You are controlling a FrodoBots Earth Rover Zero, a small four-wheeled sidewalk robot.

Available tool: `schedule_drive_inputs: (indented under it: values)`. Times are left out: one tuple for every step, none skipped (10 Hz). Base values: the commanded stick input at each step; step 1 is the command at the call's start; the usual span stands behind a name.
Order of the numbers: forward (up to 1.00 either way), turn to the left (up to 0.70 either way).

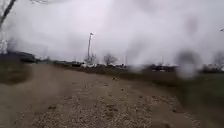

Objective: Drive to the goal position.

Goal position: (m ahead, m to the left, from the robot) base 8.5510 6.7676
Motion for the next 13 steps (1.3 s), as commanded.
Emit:
schedule_drive_inputs:
  values:
    - [1.0, 0.0]
    - [1.0, 0.03]
    - [1.0, 0.22]
    - [1.0, 0.39]
    - [1.0, 0.39]
    - [1.0, 0.4]
    - [1.0, 0.4]
    - [1.0, 0.4]
    - [1.0, 0.4]
    - [1.0, 0.4]
    - [1.0, 0.4]
    - [1.0, 0.36]
    - [1.0, 0.27]
